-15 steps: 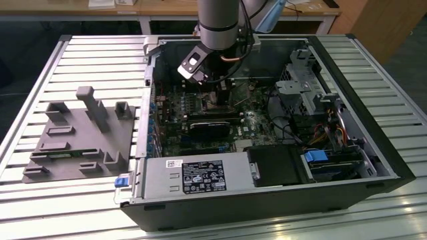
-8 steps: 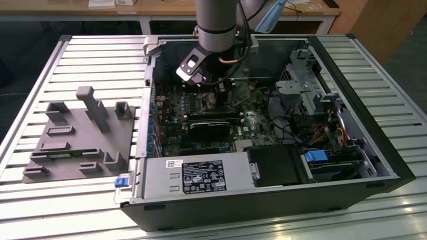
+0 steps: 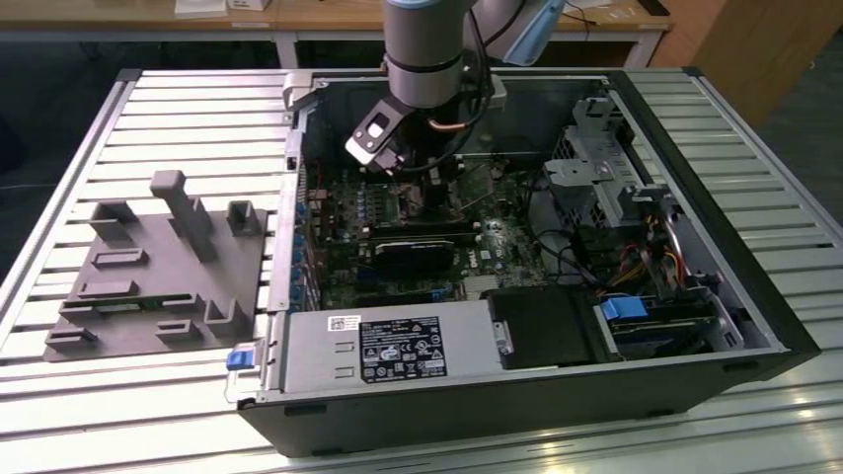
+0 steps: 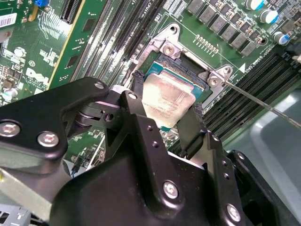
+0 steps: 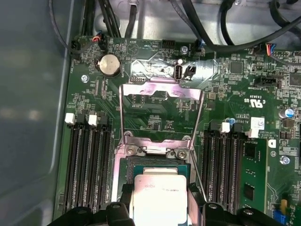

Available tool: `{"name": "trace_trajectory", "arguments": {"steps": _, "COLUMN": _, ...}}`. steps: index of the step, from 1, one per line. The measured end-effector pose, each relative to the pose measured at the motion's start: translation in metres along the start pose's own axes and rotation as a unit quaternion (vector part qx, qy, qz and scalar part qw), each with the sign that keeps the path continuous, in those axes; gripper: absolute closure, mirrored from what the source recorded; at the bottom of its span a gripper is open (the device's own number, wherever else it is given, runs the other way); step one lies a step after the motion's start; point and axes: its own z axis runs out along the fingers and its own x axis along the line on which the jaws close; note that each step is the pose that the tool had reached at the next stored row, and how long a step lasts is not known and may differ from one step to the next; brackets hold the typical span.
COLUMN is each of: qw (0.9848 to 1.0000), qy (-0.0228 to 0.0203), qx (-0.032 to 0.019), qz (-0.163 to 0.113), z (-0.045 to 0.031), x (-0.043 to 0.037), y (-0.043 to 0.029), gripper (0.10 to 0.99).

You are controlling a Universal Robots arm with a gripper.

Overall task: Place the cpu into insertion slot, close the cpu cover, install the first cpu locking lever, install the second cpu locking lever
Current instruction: 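Place the cpu into insertion slot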

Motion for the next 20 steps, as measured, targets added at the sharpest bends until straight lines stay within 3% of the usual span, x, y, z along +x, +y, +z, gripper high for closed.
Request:
{"name": "trace_trajectory", "arguments": {"steps": 11, "qw": 0.9997, "qy": -0.0019, "qx": -0.0004, "qz": 0.022, "z": 0.0040, "x": 0.0000, "y": 0.0005, "gripper": 0.549}}
{"name": "trace_trajectory", "arguments": {"steps": 20, "qw": 0.9997, "qy": -0.0021, "qx": -0.0004, "qz": 0.025, "z": 0.0080, "x": 0.0034, "y": 0.0003, "gripper": 0.549}}
